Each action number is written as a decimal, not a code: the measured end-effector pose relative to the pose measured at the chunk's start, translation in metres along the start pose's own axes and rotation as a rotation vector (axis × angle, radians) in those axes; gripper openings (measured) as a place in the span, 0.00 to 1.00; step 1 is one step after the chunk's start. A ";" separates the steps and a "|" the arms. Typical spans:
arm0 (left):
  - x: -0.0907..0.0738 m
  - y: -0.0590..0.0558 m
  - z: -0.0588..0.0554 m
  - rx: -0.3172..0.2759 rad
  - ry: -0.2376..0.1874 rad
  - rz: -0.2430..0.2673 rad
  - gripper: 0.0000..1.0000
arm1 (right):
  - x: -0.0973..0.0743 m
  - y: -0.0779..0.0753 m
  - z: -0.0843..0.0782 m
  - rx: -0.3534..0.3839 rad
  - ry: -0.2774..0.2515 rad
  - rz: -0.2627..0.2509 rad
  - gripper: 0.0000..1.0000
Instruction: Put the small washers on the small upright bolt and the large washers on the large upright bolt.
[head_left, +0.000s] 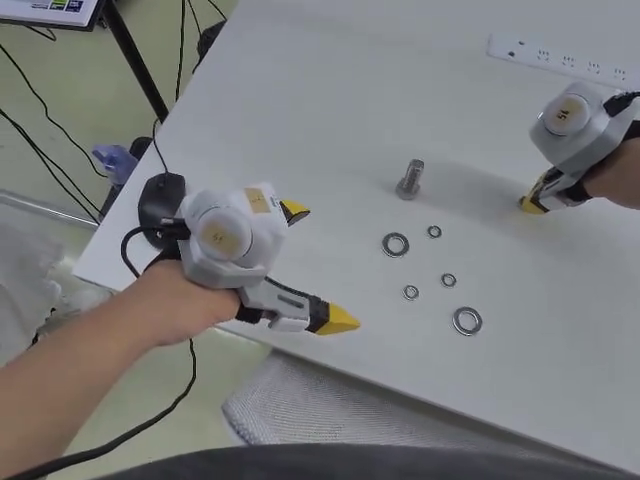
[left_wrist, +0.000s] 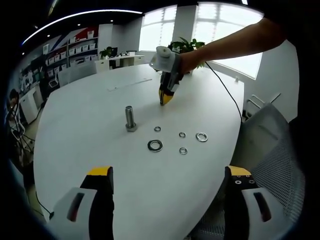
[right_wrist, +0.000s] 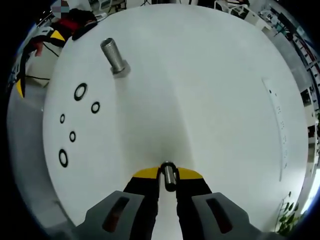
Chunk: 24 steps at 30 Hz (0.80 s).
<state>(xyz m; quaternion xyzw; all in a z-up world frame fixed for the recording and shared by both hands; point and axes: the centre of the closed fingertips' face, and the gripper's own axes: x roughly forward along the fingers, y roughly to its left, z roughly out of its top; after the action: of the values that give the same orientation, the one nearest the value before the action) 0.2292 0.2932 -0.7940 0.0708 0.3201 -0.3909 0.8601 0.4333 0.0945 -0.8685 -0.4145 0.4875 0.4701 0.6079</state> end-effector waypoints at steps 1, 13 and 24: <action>0.000 0.000 -0.001 0.000 0.001 -0.001 0.92 | 0.001 -0.001 0.000 0.002 0.000 0.001 0.13; -0.002 -0.001 -0.003 -0.001 0.016 -0.002 0.90 | 0.002 0.000 -0.003 0.016 0.000 0.004 0.14; -0.004 0.001 -0.002 0.005 0.014 0.001 0.89 | -0.007 0.001 -0.001 0.042 -0.029 0.015 0.22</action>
<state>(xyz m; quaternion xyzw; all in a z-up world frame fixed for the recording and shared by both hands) 0.2265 0.2975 -0.7932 0.0758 0.3251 -0.3909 0.8578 0.4317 0.0923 -0.8622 -0.3909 0.4916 0.4702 0.6200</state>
